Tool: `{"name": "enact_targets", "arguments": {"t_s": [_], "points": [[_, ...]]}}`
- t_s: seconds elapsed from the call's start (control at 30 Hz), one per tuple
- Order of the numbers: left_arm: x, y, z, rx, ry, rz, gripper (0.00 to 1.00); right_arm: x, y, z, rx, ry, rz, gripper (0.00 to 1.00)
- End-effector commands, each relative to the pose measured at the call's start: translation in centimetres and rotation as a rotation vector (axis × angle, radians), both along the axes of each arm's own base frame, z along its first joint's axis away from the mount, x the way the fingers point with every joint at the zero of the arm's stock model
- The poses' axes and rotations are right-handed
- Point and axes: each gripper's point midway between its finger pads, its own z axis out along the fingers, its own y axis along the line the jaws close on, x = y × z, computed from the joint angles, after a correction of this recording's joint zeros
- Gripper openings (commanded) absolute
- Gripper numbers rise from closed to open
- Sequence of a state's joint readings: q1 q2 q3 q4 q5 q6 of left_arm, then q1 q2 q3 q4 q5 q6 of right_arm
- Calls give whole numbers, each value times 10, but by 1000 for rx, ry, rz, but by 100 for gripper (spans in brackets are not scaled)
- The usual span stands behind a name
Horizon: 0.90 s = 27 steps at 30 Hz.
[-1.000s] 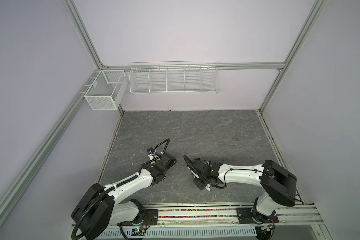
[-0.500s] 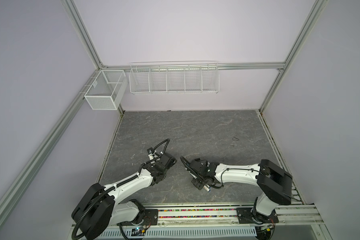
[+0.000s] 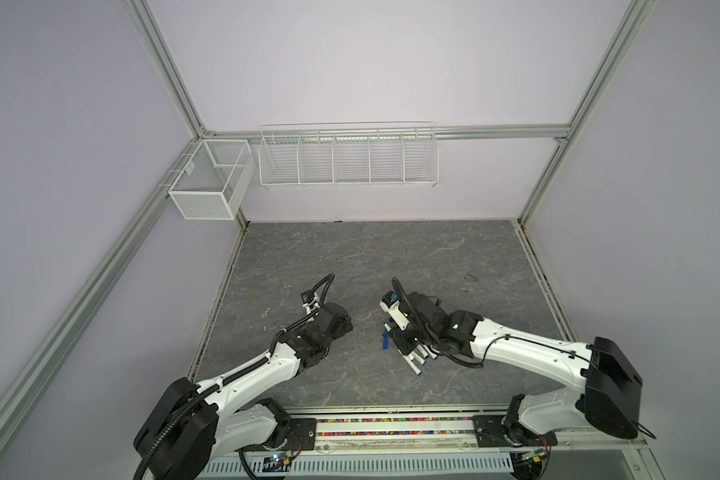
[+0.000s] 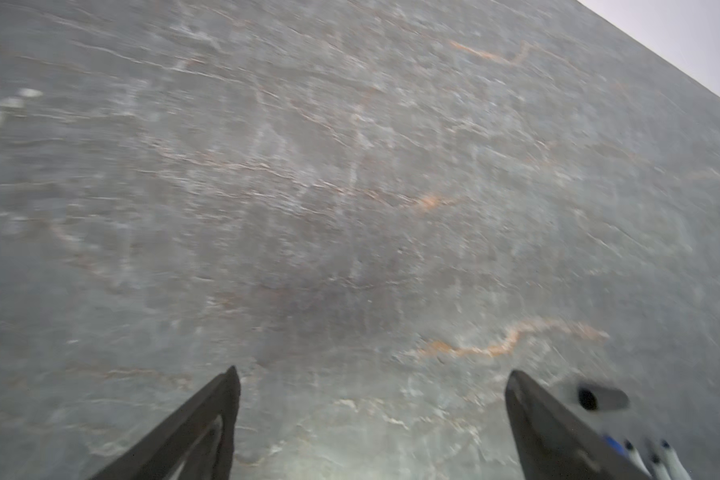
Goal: Insert the pens into the pen caps
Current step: 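Lift the white marker upright toward the left gripper with the right gripper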
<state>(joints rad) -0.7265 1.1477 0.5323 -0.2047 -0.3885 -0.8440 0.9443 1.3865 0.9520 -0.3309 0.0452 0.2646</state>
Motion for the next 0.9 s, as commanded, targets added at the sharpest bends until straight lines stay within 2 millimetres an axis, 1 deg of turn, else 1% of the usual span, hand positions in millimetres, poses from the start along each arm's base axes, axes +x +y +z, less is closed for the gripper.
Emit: {"name": "enact_targets", "arguments": {"t_s": [0.0, 0.13, 0.2, 0.27, 0.3, 0.4, 0.5, 0.57, 0.77, 0.8, 0.87], "points": [[1, -36, 15, -118, -66, -187, 99, 18, -1, 15, 133, 28, -79, 7], [-9, -69, 25, -209, -95, -378, 99, 44, -12, 27, 250, 39, -203, 7], [-16, -82, 30, -242, -98, -457, 99, 54, -16, 32, 293, 34, -255, 7], [-25, -96, 39, -289, -113, -558, 100, 62, -19, 39, 331, 28, -299, 7], [-30, -103, 45, -310, -122, -607, 100, 62, -23, 29, 327, 41, -321, 7], [-39, -113, 61, -344, -150, -701, 99, 68, -23, 35, 368, 33, -344, 7], [-43, -122, 74, -358, -173, -763, 100, 69, -18, 38, 397, 40, -340, 7], [-42, -127, 76, -358, -161, -778, 99, 69, -13, 40, 415, 48, -325, 7], [-41, -155, 80, -367, -148, -854, 97, 68, -3, 45, 464, 69, -295, 7], [-39, -159, 83, -379, -154, -864, 91, 67, -2, 46, 471, 72, -290, 7], [-36, -165, 86, -385, -157, -874, 83, 67, -1, 49, 484, 73, -290, 7]]}}
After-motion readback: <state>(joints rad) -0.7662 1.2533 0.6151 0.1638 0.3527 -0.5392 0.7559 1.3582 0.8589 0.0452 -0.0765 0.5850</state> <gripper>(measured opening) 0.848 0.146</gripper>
